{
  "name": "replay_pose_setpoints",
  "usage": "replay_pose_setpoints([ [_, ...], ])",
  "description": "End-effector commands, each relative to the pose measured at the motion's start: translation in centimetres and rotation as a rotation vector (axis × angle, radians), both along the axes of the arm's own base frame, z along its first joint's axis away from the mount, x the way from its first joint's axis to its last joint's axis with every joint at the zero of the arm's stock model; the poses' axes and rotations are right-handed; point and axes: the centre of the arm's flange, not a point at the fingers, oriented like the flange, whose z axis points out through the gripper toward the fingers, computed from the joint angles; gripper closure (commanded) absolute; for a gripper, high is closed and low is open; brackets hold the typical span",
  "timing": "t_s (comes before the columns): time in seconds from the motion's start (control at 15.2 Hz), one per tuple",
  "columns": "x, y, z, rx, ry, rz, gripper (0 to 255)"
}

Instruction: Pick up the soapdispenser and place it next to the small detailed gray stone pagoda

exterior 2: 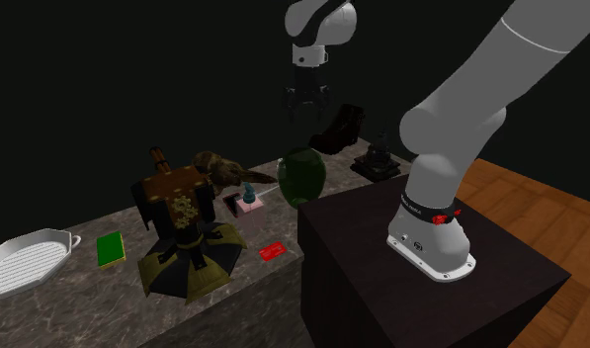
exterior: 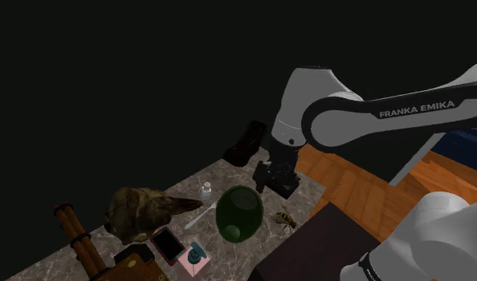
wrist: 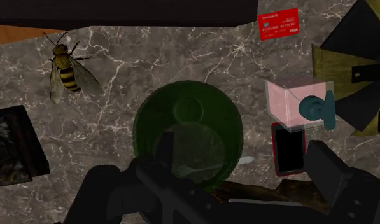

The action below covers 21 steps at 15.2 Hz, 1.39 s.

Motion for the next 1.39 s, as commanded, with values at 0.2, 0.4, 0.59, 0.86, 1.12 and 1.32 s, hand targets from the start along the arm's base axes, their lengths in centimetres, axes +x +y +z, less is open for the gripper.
replay_pose_setpoints([
  [0.2, 1.7, 4.1, -5.0, 0.007, 0.001, -0.001, 0],
  [0.4, 2.6, 6.7, -7.9, 0.011, 0.003, 0.0, 0],
  [0.59, 3.4, 9.2, -10.7, 0.014, 0.005, 0.0, 0],
  [0.86, 4.6, 12.7, -14.5, 0.018, 0.007, 0.0, 0],
  [1.12, 5.8, 16.2, -18.3, 0.023, 0.009, 0.001, 0],
  [1.32, 6.6, 18.7, -21.0, 0.026, 0.011, 0.001, 0],
])
